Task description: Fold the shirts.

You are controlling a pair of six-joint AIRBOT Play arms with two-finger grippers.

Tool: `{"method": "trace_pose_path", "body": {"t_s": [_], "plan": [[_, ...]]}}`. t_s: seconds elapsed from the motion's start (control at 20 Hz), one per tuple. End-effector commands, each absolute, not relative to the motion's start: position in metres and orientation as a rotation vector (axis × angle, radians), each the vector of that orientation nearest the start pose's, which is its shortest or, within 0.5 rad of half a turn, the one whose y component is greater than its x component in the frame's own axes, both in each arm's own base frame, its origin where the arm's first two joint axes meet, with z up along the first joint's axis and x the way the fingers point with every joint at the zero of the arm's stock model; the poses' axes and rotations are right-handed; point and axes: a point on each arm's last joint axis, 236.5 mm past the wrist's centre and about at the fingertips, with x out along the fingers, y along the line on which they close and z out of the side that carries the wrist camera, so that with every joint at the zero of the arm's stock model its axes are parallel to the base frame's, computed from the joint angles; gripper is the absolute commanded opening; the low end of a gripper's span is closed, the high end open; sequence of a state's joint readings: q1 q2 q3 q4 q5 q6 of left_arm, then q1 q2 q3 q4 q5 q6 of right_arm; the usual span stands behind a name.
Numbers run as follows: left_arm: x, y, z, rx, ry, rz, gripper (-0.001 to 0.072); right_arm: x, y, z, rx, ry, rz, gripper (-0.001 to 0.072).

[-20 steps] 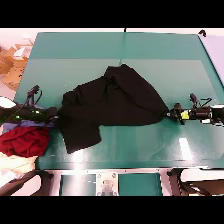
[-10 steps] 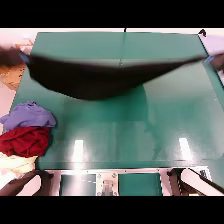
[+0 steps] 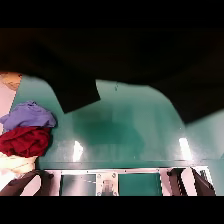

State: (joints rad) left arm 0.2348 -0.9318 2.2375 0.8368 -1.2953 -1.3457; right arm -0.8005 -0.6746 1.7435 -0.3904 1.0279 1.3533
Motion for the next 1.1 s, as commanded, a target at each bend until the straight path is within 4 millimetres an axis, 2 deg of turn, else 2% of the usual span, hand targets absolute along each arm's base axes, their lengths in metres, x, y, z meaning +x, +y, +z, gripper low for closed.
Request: {"method": "trace_pose_path", "body": {"t_s": [0.0,0.1,0.15,0.25,0.35,0.5,0.6,0.7,0.75,0.85,0.95,1.05], "plan": [[0.23,-0.097,0.546,0.006,-0.037,-0.443,0.0021,0.226,0.019,0.543,0.27,-0.219,0.096,0.0011],[0.267,-0.093,0.507,-0.06,0.077,-0.466,0.0021,0.253,-0.007,0.5,0.371,-0.119,0.082,0.0011],[0.287,-0.092,0.483,-0.093,0.135,-0.485,0.0021,0.269,-0.021,0.471,0.426,-0.063,0.074,0.0011],[0.335,-0.09,0.42,-0.187,0.282,-0.532,0.0021,0.311,-0.041,0.392,0.525,0.095,0.098,0.0011],[0.387,-0.092,0.346,-0.268,0.425,-0.554,0.0021,0.352,-0.05,0.31,0.592,0.238,0.117,0.0011],[0.462,-0.111,0.232,-0.334,0.606,-0.557,0.0021,0.416,-0.066,0.19,0.692,0.419,0.074,0.0011],[0.505,-0.119,0.165,-0.391,0.696,-0.523,0.0021,0.454,-0.076,0.123,0.758,0.532,0.034,0.0011],[0.537,-0.118,0.115,-0.452,0.735,-0.464,0.0021,0.488,-0.086,0.068,0.807,0.632,0.016,0.0011],[0.549,-0.118,0.096,-0.476,0.742,-0.439,0.0021,0.505,-0.09,0.048,0.824,0.668,0.019,0.0012],[0.565,-0.112,0.071,-0.494,0.749,-0.399,0.0021,0.536,-0.097,0.027,0.845,0.698,0.044,0.0011],[0.575,-0.104,0.062,-0.491,0.731,-0.366,0.0021,0.56,-0.098,0.024,0.856,0.701,0.086,0.0011],[0.577,-0.098,0.061,-0.448,0.719,-0.354,0.0021,0.568,-0.098,0.024,0.85,0.707,0.111,0.0011]]}}
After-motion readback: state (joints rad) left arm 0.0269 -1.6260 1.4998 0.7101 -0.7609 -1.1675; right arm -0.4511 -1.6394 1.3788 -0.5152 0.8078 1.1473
